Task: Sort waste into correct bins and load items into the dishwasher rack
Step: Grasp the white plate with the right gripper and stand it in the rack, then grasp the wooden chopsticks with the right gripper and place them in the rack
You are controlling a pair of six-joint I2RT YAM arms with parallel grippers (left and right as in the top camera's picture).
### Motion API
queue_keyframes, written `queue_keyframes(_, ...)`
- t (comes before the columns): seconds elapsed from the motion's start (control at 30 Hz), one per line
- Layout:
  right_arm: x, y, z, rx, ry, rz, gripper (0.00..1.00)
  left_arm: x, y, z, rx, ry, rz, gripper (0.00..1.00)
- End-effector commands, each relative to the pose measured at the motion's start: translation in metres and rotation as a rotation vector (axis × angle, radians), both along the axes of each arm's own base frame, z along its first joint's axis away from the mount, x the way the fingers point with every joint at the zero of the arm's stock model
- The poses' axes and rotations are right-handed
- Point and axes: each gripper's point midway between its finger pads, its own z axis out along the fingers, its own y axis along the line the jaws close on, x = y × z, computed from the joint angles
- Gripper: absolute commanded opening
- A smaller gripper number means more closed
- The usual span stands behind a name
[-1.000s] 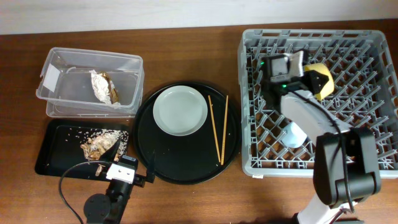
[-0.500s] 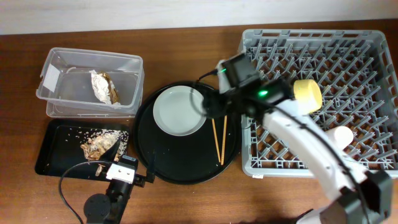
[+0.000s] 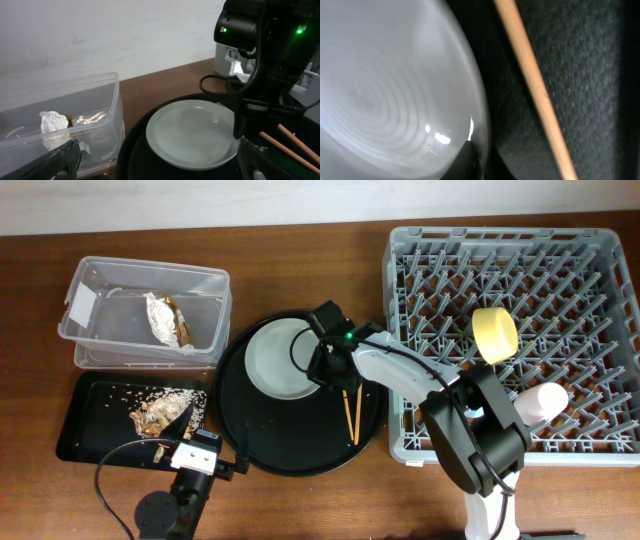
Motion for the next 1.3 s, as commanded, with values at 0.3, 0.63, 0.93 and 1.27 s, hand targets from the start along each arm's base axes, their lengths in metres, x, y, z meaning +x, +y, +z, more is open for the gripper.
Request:
queue_keyframes(0.3,-0.013,-0.217,0.296,-0.946,-0.779,-0.165,0.04,0.0,-0.001,-0.002,0.011,-0.002,-0.008,0.99)
queue_keyframes(0.63,0.043,-0.333,0.265,-1.351,-0.518,-0.244,0.04,0.0,-0.001,-0.002,0.011,-0.002,-0.008,0.99)
queue_keyframes(0.93,0.056,-0.288,0.201,-1.278,-0.413,0.016,0.39,0.0,-0.001,-0.002,0.011,-0.002,-0.008,0.99)
queue_keyframes(1.27,-0.043,-0.063,0.17,-0.306,-0.417,0.543,0.52,0.0,-0.001,-0.002,0.011,-0.002,-0.008,0.99)
